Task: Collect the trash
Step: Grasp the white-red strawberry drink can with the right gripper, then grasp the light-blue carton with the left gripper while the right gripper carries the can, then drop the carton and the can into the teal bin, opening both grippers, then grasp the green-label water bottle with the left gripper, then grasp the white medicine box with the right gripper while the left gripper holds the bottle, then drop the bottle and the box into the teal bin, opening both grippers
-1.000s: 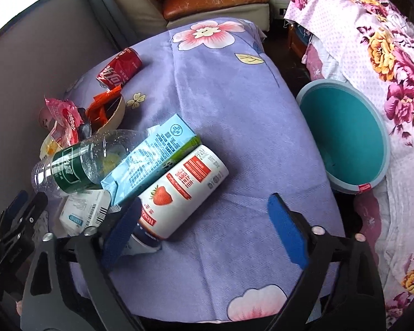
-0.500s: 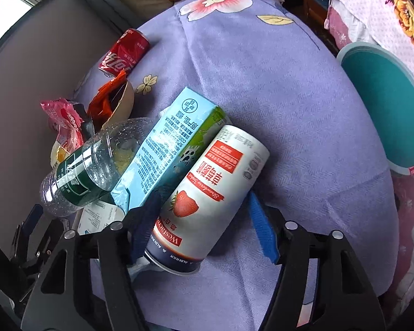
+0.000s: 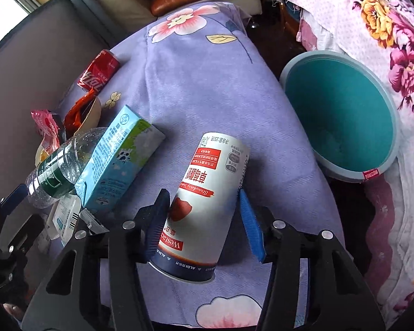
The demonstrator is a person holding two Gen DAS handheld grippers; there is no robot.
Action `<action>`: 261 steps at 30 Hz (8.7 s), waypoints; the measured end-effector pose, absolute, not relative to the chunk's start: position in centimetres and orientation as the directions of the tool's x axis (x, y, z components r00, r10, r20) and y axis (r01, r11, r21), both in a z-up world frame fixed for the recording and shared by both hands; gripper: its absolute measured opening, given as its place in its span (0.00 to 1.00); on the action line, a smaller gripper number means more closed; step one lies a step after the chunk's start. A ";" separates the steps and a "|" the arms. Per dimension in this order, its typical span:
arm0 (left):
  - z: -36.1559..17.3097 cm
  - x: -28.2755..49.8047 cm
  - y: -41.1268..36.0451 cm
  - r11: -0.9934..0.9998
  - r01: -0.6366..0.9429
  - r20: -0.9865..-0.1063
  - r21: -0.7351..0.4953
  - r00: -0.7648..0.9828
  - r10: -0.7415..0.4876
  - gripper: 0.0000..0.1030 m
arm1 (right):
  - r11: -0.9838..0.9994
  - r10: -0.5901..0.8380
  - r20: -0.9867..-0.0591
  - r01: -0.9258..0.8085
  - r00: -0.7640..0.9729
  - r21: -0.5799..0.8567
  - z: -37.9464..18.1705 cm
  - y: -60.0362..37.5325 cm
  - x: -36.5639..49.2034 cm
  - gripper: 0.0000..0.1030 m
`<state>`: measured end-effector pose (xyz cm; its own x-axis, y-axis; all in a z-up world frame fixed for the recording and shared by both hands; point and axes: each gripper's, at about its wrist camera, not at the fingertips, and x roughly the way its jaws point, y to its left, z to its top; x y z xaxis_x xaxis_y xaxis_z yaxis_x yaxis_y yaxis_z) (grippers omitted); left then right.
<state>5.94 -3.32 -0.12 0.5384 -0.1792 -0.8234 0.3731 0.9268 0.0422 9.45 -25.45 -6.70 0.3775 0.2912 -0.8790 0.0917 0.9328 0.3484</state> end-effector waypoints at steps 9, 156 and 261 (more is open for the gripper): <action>-5.2 10.8 -9.1 0.888 0.454 -0.913 0.075 0.389 -0.122 0.65 | 0.913 0.338 -0.863 0.090 0.374 0.397 -7.0 -28.5 8.8 0.48; -6.9 15.8 -2.6 0.829 0.546 -0.938 0.120 0.336 -0.085 0.75 | 0.959 0.283 -0.927 -0.041 0.247 0.282 -7.1 -21.3 10.3 0.78; -5.8 18.0 -29.3 0.755 0.646 -0.944 -0.112 0.170 -0.284 0.73 | 0.813 0.278 -0.775 0.290 0.568 0.505 -6.3 -49.0 9.5 0.18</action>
